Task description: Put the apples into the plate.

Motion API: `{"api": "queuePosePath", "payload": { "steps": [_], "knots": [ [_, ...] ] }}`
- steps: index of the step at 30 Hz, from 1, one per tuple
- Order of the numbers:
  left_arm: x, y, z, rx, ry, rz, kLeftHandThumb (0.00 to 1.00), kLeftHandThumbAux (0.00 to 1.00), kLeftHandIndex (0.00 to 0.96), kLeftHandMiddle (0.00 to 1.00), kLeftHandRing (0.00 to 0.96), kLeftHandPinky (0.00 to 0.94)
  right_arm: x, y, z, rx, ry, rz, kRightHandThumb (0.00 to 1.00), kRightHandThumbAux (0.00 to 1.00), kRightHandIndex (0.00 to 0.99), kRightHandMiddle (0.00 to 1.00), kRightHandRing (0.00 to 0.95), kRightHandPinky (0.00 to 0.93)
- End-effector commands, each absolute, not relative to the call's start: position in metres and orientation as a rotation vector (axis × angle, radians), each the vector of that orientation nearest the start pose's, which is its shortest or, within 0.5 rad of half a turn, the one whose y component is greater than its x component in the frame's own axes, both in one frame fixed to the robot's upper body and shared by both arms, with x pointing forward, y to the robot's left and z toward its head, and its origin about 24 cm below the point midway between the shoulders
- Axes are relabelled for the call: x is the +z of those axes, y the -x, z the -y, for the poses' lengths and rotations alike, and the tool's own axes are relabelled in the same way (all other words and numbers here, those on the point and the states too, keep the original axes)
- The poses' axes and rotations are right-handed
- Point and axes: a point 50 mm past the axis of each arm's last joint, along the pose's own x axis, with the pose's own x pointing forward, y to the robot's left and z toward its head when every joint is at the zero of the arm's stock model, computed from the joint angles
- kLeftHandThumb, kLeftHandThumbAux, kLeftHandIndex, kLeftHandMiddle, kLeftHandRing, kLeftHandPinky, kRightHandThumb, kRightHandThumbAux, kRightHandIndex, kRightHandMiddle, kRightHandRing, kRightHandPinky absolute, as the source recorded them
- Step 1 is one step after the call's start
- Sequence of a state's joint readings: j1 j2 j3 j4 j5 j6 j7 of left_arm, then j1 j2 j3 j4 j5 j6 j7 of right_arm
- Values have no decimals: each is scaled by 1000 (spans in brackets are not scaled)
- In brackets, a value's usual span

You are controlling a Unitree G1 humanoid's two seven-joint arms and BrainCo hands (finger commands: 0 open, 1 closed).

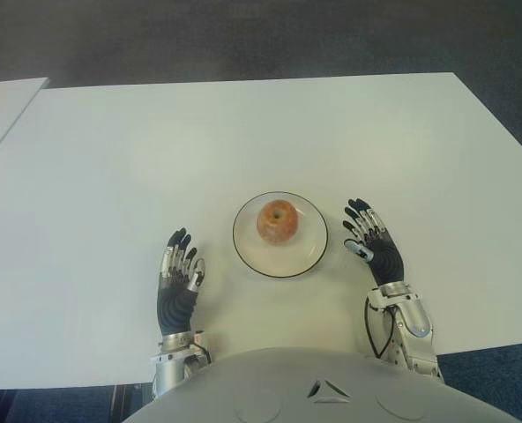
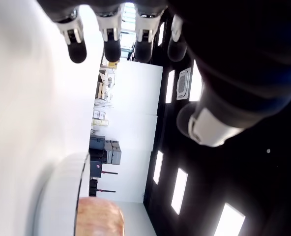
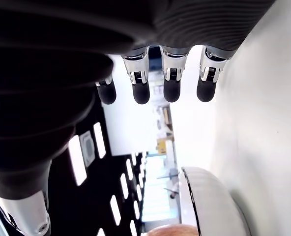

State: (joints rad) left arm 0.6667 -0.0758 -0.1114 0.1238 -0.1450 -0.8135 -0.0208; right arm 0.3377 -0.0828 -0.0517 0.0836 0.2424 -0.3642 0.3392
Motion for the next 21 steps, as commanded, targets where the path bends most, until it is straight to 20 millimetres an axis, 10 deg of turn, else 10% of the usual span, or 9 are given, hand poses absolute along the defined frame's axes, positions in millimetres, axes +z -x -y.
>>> {"api": "queuePosePath", "payload": {
  "steps": [1, 21],
  "knots": [
    [-20, -84, -147, 206, 157, 28, 188, 701, 0, 0, 0, 0, -12, -172, 188, 118, -151, -43, 172, 688, 0, 0, 0, 0],
    [-22, -82, -146, 250, 179, -33, 215, 672, 0, 0, 0, 0, -15, -171, 189, 113, -150, -79, 156, 730, 0, 0, 0, 0]
  ]
}}
